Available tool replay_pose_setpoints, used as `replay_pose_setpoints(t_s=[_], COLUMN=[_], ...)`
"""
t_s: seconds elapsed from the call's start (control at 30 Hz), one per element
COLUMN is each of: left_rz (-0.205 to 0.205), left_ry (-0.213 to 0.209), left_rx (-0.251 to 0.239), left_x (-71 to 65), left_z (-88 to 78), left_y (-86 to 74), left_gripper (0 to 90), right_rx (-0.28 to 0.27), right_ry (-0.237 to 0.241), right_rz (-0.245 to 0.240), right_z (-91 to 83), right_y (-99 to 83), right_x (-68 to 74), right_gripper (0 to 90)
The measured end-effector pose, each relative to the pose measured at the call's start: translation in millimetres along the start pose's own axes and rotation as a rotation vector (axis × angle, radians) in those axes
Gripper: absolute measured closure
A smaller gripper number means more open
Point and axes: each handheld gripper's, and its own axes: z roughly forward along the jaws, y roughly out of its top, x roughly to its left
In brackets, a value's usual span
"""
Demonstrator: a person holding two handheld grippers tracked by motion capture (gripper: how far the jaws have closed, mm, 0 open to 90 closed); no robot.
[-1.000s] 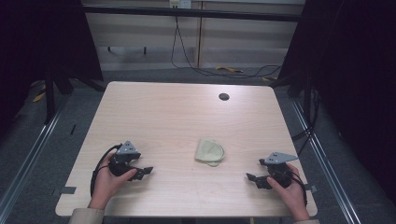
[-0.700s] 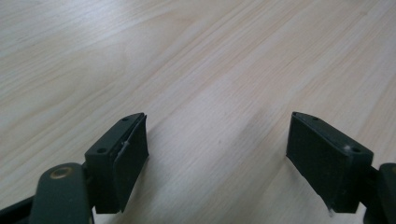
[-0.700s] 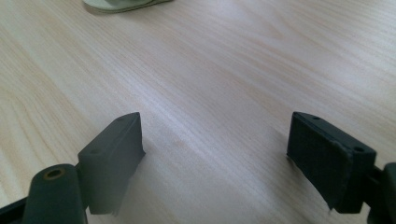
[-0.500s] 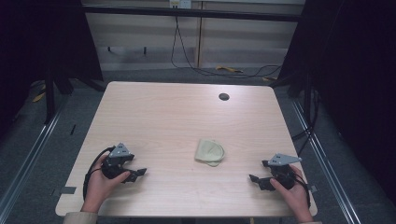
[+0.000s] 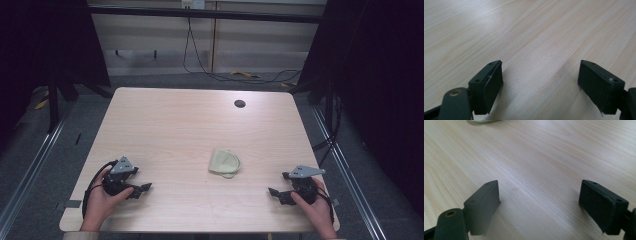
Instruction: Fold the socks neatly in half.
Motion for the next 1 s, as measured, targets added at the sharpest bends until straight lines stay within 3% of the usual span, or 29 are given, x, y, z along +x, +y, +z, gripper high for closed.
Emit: replay_pose_setpoints(t_s=[0.2,1.0], left_rz=[0.010,-0.007], left_ry=[0.000,0.021], left_rx=[-0.022,-0.013], left_x=[-0.9,-4.0], left_z=[2.7,4.1], left_y=[-2.0,-1.4], left_gripper=[15.2,10.2], right_rx=[0.000,0.001], right_ry=[0.000,-0.002], right_rz=[0.000,-0.004], right_z=[0.0,0.5], right_y=[0.0,0.2], right_x=[0.0,0.6], right_gripper=[15.9,15.5])
